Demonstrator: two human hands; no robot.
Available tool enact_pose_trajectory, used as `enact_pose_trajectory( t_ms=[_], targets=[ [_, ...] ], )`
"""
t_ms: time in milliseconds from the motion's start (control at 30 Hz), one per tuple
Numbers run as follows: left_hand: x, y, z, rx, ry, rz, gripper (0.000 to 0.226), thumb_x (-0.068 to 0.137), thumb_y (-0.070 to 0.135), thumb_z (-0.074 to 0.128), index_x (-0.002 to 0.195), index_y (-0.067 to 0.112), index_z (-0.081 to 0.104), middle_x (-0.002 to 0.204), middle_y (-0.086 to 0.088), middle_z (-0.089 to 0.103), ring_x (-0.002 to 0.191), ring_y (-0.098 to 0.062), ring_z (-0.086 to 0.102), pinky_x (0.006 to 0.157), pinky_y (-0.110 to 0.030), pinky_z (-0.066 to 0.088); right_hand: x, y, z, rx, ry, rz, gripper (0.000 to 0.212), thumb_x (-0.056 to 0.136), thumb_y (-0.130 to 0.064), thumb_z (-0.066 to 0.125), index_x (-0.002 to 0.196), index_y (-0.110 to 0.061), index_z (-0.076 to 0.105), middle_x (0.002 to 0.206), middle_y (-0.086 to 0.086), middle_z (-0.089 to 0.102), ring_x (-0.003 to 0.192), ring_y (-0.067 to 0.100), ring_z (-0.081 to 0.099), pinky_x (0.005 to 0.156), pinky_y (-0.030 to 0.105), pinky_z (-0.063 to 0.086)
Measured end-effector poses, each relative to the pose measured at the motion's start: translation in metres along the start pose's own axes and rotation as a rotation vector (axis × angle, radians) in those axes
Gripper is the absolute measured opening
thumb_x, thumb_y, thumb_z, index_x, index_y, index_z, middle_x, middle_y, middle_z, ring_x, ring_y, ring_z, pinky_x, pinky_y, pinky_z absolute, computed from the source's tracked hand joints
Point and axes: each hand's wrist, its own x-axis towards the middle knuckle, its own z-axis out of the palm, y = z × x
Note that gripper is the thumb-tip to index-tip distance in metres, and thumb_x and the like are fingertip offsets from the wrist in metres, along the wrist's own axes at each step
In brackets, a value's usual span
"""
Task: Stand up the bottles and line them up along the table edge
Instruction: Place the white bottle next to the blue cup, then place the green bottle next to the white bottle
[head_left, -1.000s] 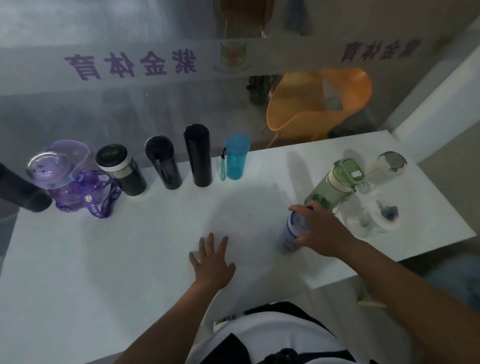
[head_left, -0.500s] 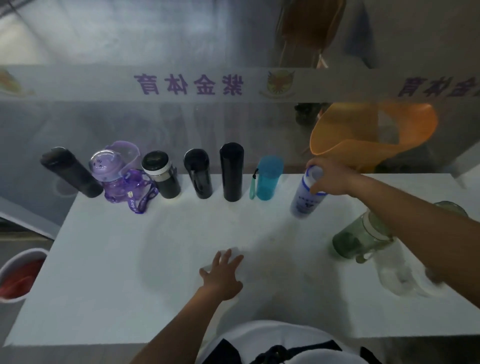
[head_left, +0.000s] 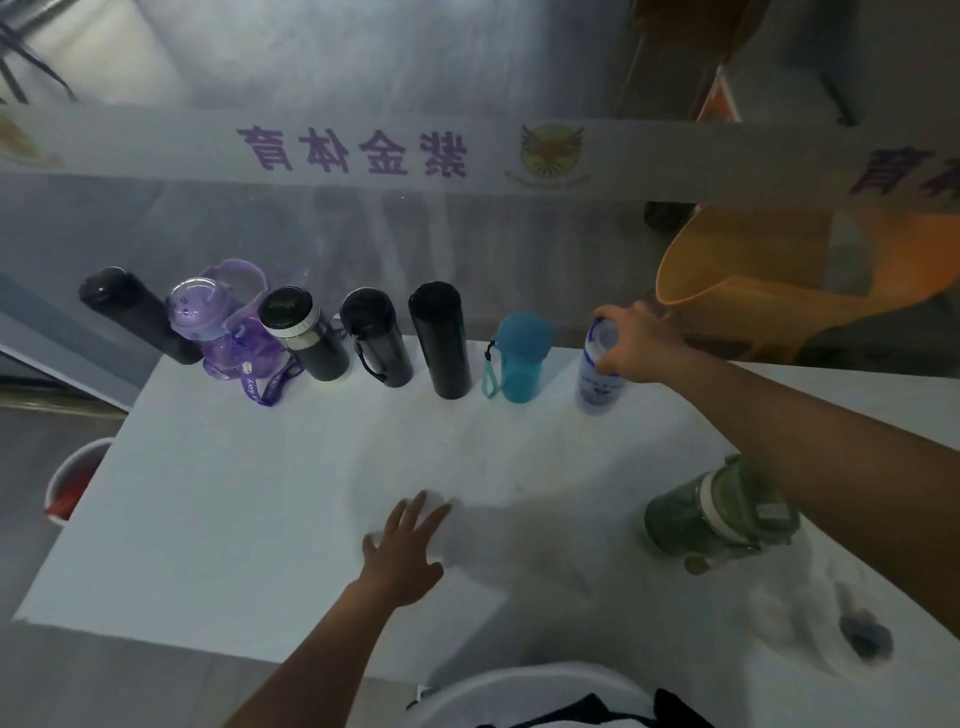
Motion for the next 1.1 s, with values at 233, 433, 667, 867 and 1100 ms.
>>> enact_pose_trajectory(
  t_ms=[233, 433, 667, 867, 1100],
  targets=[
    [-0.001, 0.019, 0.002, -0.041, 0.021, -0.069, 0.080, 0.087, 0.041, 0.058, 0.151, 0.045, 0.010, 0.162, 0.009, -0.006, 0.150, -0.023, -0.002, 0.113, -0.058, 0.023, -0.015, 0.011, -0.004, 0.156, -0.012, -0.010, 0.092, 0.077, -0.036, 0.076, 0.151, -0.028, 0.022, 0.150, 0.016, 0.028, 0.130, 0.038, 0.041, 0.100, 0.043, 0.040],
    [0.007, 0.046, 0.002, -0.016, 0.054, 0.000, 0.077, 0.090, 0.048, 0.053, 0.152, 0.042, 0.007, 0.163, 0.002, -0.007, 0.150, -0.026, -0.005, 0.117, -0.058, 0.010, -0.077, 0.035, -0.033, 0.277, 0.113, -0.016, 0.072, 0.076, -0.051, 0.072, 0.138, -0.026, 0.046, 0.139, 0.002, 0.053, 0.118, 0.023, 0.056, 0.095, 0.044, 0.049],
    [0.018, 0.079, 0.010, 0.005, 0.086, 0.081, 0.080, 0.089, 0.053, 0.052, 0.151, 0.043, 0.002, 0.163, 0.002, -0.009, 0.150, -0.027, -0.007, 0.116, -0.061, 0.009, -0.214, 0.070, 0.010, 0.409, 0.239, 0.155, 0.082, 0.067, -0.057, 0.076, 0.138, -0.046, 0.037, 0.148, -0.005, 0.036, 0.130, 0.021, 0.040, 0.104, 0.039, 0.041],
    [0.021, 0.086, 0.015, 0.036, 0.070, 0.064, 0.081, 0.087, 0.055, 0.053, 0.151, 0.044, 0.004, 0.163, 0.003, -0.010, 0.150, -0.025, -0.005, 0.115, -0.060, 0.013, -0.232, 0.071, 0.071, 0.512, 0.456, 0.147, 0.092, 0.067, -0.040, 0.080, 0.143, -0.044, 0.029, 0.135, -0.002, 0.043, 0.117, 0.019, 0.047, 0.094, 0.042, 0.050],
    [0.021, 0.083, 0.015, 0.099, 0.042, 0.076, 0.087, 0.086, 0.055, 0.055, 0.151, 0.045, -0.002, 0.163, 0.003, -0.014, 0.150, -0.026, -0.008, 0.115, -0.059, 0.014, -0.208, 0.070, 0.070, 0.559, 0.623, 0.126, 0.075, 0.073, -0.025, 0.078, 0.139, -0.029, 0.044, 0.128, 0.000, 0.052, 0.111, 0.015, 0.053, 0.092, 0.036, 0.053]
  ],
)
